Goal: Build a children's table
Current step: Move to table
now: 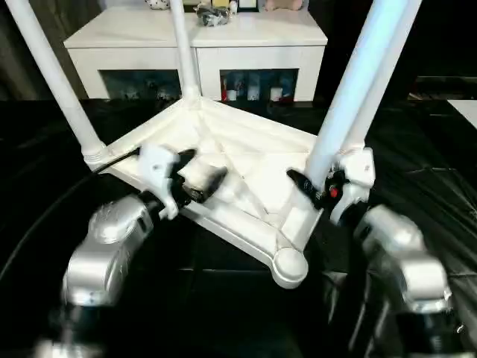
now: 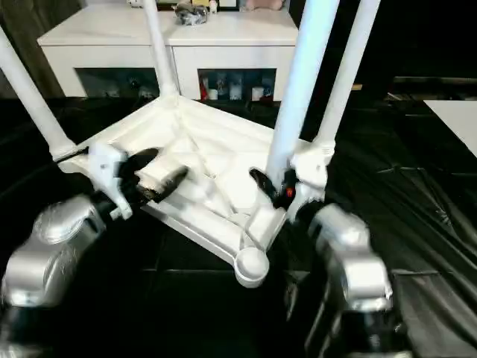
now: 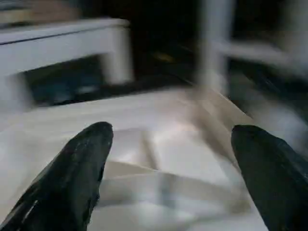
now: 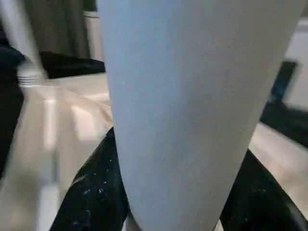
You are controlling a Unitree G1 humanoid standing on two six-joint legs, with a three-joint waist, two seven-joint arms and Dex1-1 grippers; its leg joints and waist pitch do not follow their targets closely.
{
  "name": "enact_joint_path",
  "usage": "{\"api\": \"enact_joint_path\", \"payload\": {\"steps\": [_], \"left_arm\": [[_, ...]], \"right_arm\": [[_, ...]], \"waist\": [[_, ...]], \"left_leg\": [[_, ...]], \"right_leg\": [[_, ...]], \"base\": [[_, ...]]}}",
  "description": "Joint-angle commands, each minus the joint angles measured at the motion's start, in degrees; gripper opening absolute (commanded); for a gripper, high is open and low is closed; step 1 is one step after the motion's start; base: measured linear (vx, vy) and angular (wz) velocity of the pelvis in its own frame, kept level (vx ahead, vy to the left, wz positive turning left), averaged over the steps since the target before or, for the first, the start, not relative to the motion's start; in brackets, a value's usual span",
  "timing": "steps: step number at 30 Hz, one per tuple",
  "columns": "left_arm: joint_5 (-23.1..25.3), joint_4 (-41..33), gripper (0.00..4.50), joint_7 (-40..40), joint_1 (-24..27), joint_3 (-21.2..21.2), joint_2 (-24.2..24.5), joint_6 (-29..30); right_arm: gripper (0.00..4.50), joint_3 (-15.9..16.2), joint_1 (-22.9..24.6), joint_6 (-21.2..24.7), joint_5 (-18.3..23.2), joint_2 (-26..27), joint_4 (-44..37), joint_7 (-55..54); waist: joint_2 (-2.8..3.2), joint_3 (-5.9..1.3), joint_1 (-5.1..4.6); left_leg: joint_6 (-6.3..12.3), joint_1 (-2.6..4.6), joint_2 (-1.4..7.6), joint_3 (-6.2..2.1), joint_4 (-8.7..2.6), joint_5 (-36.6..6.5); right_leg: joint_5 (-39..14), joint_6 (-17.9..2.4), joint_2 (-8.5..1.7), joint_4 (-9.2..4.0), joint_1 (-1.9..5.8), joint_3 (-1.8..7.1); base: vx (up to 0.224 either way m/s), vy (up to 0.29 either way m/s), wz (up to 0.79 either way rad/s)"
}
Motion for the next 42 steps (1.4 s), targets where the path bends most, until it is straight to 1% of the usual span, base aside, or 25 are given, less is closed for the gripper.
{"api": "enact_joint_path", "payload": {"steps": [1, 2, 3, 4, 5, 6, 7, 8, 10, 11, 13, 15, 16, 17, 21, 23, 26, 28, 30, 33, 34, 36, 37, 40, 42], "left_arm": [[3.79, 5.55, 4.44, -9.85, -2.51, -4.95, 2.99, -3.69], [4.46, 6.63, 4.44, -11.2, -3.26, -5.77, 3.56, -4.41], [5.71, 9.57, 4.44, -14.71, -5.45, -7.43, 4.49, -5.46], [6.07, 10.45, 4.44, -15.84, -6.11, -7.95, 4.77, -5.74], [8.17, 15.69, 4.44, -20.02, -9.32, -10.27, 5.99, -8.19], [8.17, 15.69, 4.44, -20.02, -9.32, -10.27, 5.99, -8.19], [9.41, 18.62, 4.44, -22.69, -10.9, -11.95, 6.89, -9.07], [9.71, 19.6, 4.44, -23.97, -11.42, -12.67, 7.27, -9.25], [9.77, 21.13, 4.44, -26.14, -12.19, -13.57, 7.37, -9.45], [9.66, 23.03, 4.44, -27.95, -13.05, -14.3, 6.98, -10.32], [9.72, 26.4, 4.44, -31.34, -14.5, -15.84, 6.07, -12.84], [9.81, 28.32, 4.44, -33.56, -15.28, -16.64, 5.03, -14.58], [9.54, 28.81, 4.44, -34.66, -15.5, -16.83, 4.45, -14.79], [9.39, 29.73, 4.28, -35.6, -15.9, -16.89, 3.8, -15.55], [7.74, 29.92, 4.04, -37.27, -16.36, -16.69, 1.65, -15.77], [8.06, 30.28, 3.7, -37.98, -16.56, -17.31, 1.12, -15.6], [10.8, 37.07, 3.49, -38.62, -19.2, -18.73, -0.83, -20.18], [11.22, 38.41, 3.25, -38.96, -19.71, -18.67, -1.24, -21.01], [13.21, 41.53, 3.15, -39.39, -21.3, -19.57, -1.95, -21.38], [14.96, 43.37, 2.77, -38.65, -22.13, -20.73, -1.97, -21.48], [15.51, 44.2, 2.77, -38.1, -22.42, -21.03, -2.08, -21.57], [16.13, 45.98, 2.68, -37.07, -22.98, -21.25, -2.51, -22.49], [16.57, 46.76, 2.39, -35.92, -23.16, -21.31, -2.82, -23.31], [17.48, 49.21, 2.31, -34.4, -23.72, -20.91, -3.6, -25.65], [17.96, 50.72, 1.96, -33.86, -24.23, -20.53, -3.98, -26.97]], "right_arm": [[1.88, -1.28, -0.5, -0.65, 1.76, -2.71, 0.25, 4.56], [1.88, -1.43, -0.48, -0.53, 2.06, -3.46, 0.25, 5.51], [1.88, -1.57, -0.49, -0.06, 2.82, -5.26, 0.03, 7.94], [1.88, -1.62, -0.44, 0.11, 3.09, -5.84, -0.1, 8.72], [1.88, -1.44, -0.1, 1.85, 4.9, -8.48, -1.27, 12.75], [1.88, -1.44, -0.1, 1.85, 4.9, -8.48, -1.27, 12.75], [1.88, -1.21, 1.08, 2.98, 5.85, -10.74, -3.11, 15.52], [1.88, -1.16, 1.67, 3.23, 6.07, -11.68, -3.87, 16.5], [1.88, -1.14, 2.75, 3.78, 6.46, -13.16, -5.28, 17.94], [1.88, -1.27, 3.67, 4.6, 7.22, -14.23, -6.54, 18.88], [1.88, -1.64, 5.34, 6.29, 8.58, -15.92, -8.98, 19.96], [1.88, -2.27, 6.8, 7.32, 9.51, -16.6, -10.85, 19.9], [1.88, -2.71, 7.61, 7.58, 9.81, -16.7, -11.7, 19.51], [1.88, -3.13, 8.28, 7.89, 10.08, -16.8, -12.41, 19.25], [1.88, -3.51, 10.05, 9.31, 10.62, -16.56, -14.81, 18.12], [1.88, -3.38, 10.52, 9.53, 10.68, -16.44, -15.52, 17.86], [1.88, -2.72, 10.68, 10.97, 11.12, -17.02, -16.98, 17.48], [1.88, -2.7, 10.77, 11.25, 11.24, -17.24, -17.27, 17.45], [1.88, -2.29, 10.07, 11.64, 11.13, -17.91, -17.11, 17.93], [1.88, -1.92, 9.5, 11.64, 10.69, -18.32, -16.83, 18.27], [1.88, -1.9, 9.15, 11.74, 10.69, -18.25, -16.62, 18.24], [1.88, -1.81, 8.77, 11.71, 10.7, -18.24, -16.44, 18.33], [1.88, -1.69, 8.63, 11.62, 10.57, -18.21, -16.37, 18.33], [1.88, -1.32, 8.35, 11.62, 10.38, -18.22, -16.43, 18.19], [1.88, -1.15, 8.13, 11.73, 10.6, -18.25, -16.47, 17.97]], "waist": [[0.21, -3.1, -0.07], [0.19, -3.5, 0.1], [0.91, -3.62, 0.1], [0.59, -3.72, 0.06], [1.12, -3.75, -0.04], [0.92, -3.84, 0.05], [2.04, -3.92, -0.08], [1.5, -3.99, -0.08], [1.18, -4.03, -0.05], [2.55, -3.81, -0.14], [2.0, -3.86, -0.1], [3.45, -3.79, -0.06], [2.87, -3.7, -0.19], [3.14, -3.6, -0.32], [3.24, -3.47, -0.56], [3.27, -3.43, -1.03], [2.78, -3.45, -1.58], [2.83, -3.41, -1.68], [2.47, -3.58, -1.67], [2.47, -3.68, -1.65], [2.79, -3.66, -1.62], [2.8, -3.69, -1.66], [2.69, -3.67, -1.67], [2.82, -3.64, -1.54], [2.75, -3.69, -1.48]], "left_leg": [[0.09, 1.61, 4.17, -1.54, -5.5, -13.09], [0.01, 1.75, 4.31, -1.41, -5.29, -11.68], [-0.05, 1.58, 4.3, -1.52, -5.2, -10.36], [0.32, 1.7, 4.26, -1.36, -5.06, -9.21], [1.0, 1.55, 4.11, -1.28, -4.86, -8.15], [1.25, 1.67, 4.13, -1.2, -4.75, -8.28], [1.54, 1.54, 4.23, -1.32, -4.6, -7.67], [2.28, 1.45, 4.36, -1.28, -4.53, -7.48], [4.02, 1.13, 4.32, -1.08, -4.27, -6.04], [4.24, 1.3, 4.4, -1.02, -4.26, -7.23], [4.57, 1.3, 4.62, -0.91, -4.27, -7.9], [4.47, 1.46, 4.82, -0.93, -4.28, -9.1], [4.24, 1.51, 4.91, -0.87, -4.43, -10.17], [4.08, 1.45, 4.89, -0.73, -4.52, -10.72], [2.99, 1.52, 5.01, -0.5, -4.76, -12.41], [2.71, 1.44, 4.99, -0.58, -4.85, -12.72], [3.19, 1.44, 4.64, -0.43, -4.68, -12.37], [3.44, 1.23, 4.75, -0.53, -4.75, -11.59], [3.95, 1.29, 4.79, -0.51, -4.59, -10.49], [4.93, 1.18, 4.83, -0.48, -4.43, -8.91], [5.17, 1.2, 4.84, -0.5, -4.4, -8.79], [5.2, 1.31, 4.89, -0.48, -4.39, -9.0], [5.15, 1.23, 5.01, -0.55, -4.5, -9.1], [5.06, 1.33, 5.05, -0.5, -4.5, -9.66], [5.11, 1.4, 5.09, -0.51, -4.48, -9.58]], "right_leg": [[-3.17, -12.21, -4.16, -4.42, 1.25, 2.12], [-0.48, -12.63, -4.3, -3.77, 1.56, 2.12], [1.75, -13.05, -4.42, -3.45, 1.73, 2.04], [4.47, -13.63, -4.26, -3.49, 1.81, 1.88], [6.83, -14.43, -4.29, -3.36, 1.96, 1.84], [7.11, -14.75, -4.28, -3.33, 2.07, 1.79], [8.9, -15.62, -4.56, -3.06, 2.23, 1.75], [9.69, -16.21, -4.59, -3.04, 2.52, 1.72], [10.27, -17.14, -4.92, -3.0, 2.73, 1.78], [7.53, -17.47, -4.93, -3.44, 2.39, 1.67], [5.22, -18.06, -4.83, -3.55, 2.72, 1.8], [2.23, -18.16, -4.94, -3.63, 2.41, 1.76], [0.49, -18.29, -4.88, -3.91, 2.41, 1.76], [-1.08, -18.33, -4.96, -4.07, 2.32, 1.79], [-6.03, -17.61, -4.91, -4.45, 2.17, 1.82], [-6.77, -17.15, -4.9, -4.53, 2.15, 1.86], [-7.84, -16.47, -4.75, -4.94, 2.17, 1.91], [-7.79, -16.32, -4.95, -4.97, 2.31, 1.94], [-6.49, -16.51, -4.99, -4.84, 2.32, 1.93], [-4.65, -16.68, -4.99, -4.73, 2.3, 1.9], [-4.45, -16.89, -4.98, -4.69, 2.24, 1.84], [-4.16, -17.13, -4.9, -4.71, 2.18, 1.79], [-3.59, -17.42, -4.99, -4.64, 2.3, 1.8], [-3.4, -17.72, -5.03, -4.7, 2.28, 1.83], [-2.86, -17.71, -5.05, -4.69, 2.27, 1.84]], "base": [[0.0, 0.0, 0.0], [0.0, 0.0, 0.0], [0.0, 0.0, 0.0], [0.0, 0.0, 0.0], [0.0, 0.0, 0.0], [0.0, 0.0, 0.0], [0.0, 0.0, 0.0], [0.0, 0.0, 0.0], [0.0, 0.0, 0.0], [0.0, 0.0, 0.0], [0.0, 0.0, 0.0], [0.0, 0.0, 0.0], [0.0, 0.0, 0.0], [0.0, 0.0, 0.0], [0.0, 0.0, 0.0], [0.0, 0.0, 0.0], [0.0, 0.0, 0.0], [0.0, 0.0, 0.0], [0.0, 0.0, 0.0], [0.0, 0.0, 0.0], [0.0, 0.0, 0.0], [0.0, 0.0, 0.0], [0.0, 0.0, 0.0], [0.0, 0.0, 0.0], [0.0, 0.0, 0.0]]}}
